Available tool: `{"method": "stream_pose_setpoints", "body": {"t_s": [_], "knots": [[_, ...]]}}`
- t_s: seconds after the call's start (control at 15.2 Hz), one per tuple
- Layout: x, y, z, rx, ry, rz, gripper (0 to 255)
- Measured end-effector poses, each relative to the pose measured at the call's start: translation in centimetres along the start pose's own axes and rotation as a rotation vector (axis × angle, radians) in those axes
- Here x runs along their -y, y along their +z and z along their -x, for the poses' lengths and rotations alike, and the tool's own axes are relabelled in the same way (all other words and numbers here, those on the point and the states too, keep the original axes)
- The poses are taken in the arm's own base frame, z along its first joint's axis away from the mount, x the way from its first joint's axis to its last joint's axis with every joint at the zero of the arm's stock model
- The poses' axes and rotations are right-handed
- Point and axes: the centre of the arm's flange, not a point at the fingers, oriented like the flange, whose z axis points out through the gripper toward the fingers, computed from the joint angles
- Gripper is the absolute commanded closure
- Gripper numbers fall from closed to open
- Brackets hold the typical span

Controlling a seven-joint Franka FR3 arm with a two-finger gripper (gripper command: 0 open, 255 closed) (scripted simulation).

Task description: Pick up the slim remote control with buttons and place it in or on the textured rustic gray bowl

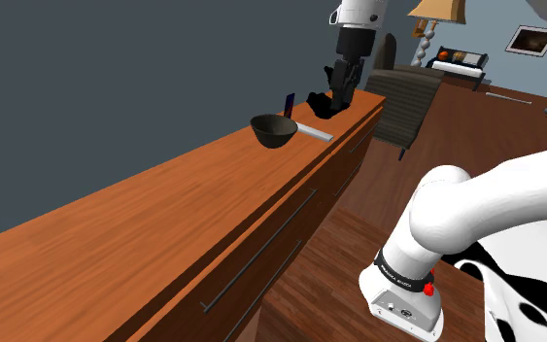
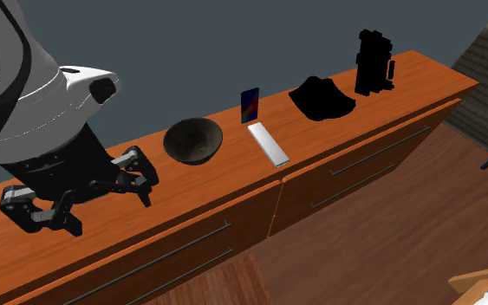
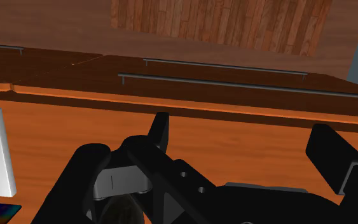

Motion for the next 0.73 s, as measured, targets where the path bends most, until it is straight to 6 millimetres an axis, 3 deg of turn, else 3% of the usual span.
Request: {"method": "stream_pose_setpoints", "body": {"t_s": [0.13, 0.26, 0.73], "knots": [[-0.3, 0.3, -0.3, -0.001, 0.000, 0.000, 0], [-2.0, 1.1, -1.1, -0.003, 0.003, 0.002, 0], [-9.5, 5.0, -4.8, -0.012, 0.010, 0.009, 0]]}}
